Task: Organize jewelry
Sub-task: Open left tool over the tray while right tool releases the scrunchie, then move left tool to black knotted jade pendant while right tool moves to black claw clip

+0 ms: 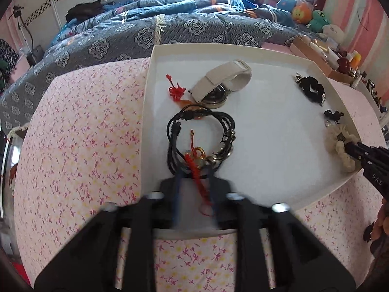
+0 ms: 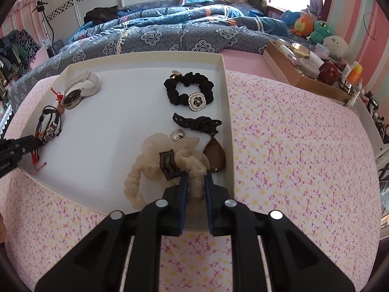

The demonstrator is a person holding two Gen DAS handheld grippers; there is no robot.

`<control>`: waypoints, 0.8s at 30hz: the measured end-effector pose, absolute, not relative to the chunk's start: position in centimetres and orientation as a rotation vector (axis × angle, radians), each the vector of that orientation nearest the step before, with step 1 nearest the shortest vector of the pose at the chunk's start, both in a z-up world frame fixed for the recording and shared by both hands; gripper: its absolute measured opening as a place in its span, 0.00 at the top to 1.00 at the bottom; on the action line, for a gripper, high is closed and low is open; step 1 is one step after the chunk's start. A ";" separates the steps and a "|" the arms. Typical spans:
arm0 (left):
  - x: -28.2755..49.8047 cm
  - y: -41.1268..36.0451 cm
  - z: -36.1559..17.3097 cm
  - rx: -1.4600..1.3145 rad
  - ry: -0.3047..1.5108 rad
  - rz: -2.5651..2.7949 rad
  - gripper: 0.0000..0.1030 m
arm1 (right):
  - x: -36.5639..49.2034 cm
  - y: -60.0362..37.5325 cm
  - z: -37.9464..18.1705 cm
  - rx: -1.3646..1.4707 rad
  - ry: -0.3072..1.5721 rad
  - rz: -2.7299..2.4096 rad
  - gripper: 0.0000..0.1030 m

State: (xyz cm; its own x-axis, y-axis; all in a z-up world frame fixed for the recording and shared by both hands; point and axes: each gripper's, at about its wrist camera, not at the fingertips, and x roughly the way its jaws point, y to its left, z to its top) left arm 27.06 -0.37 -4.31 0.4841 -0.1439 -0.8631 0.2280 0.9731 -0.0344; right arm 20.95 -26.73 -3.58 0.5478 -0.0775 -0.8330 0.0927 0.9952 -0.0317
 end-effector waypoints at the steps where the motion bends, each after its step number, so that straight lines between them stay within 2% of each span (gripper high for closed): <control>1: 26.8 -0.3 -4.0 0.083 1.027 -0.234 0.53 | 20.8 -26.6 -3.3 0.017 0.980 -0.094 0.70; 2: 26.6 -0.5 -3.8 0.089 1.019 -0.230 0.51 | 20.8 -26.5 -3.1 0.009 0.974 -0.099 0.59; 3: 26.4 -0.7 -3.6 0.102 1.009 -0.217 0.44 | 20.6 -26.3 -2.8 -0.004 0.957 -0.102 0.55; 8: 25.1 -1.5 -2.2 0.120 0.982 -0.215 0.39 | 19.7 -26.0 -0.6 0.005 0.917 -0.085 0.50; 13: 22.8 -1.3 0.2 0.133 0.928 -0.177 0.16 | 17.2 -26.3 2.1 0.002 0.868 -0.096 0.36; 16: 20.7 -0.7 1.7 0.126 0.908 -0.159 0.07 | 15.0 -26.8 3.4 0.004 0.851 -0.106 0.29; 19: 18.9 -0.3 2.8 0.120 0.895 -0.167 0.03 | 12.6 -27.3 4.5 0.001 0.834 -0.118 0.22; 24: 15.5 0.6 3.9 0.117 0.898 -0.168 0.03 | 9.0 -28.4 5.5 0.020 0.822 -0.119 0.16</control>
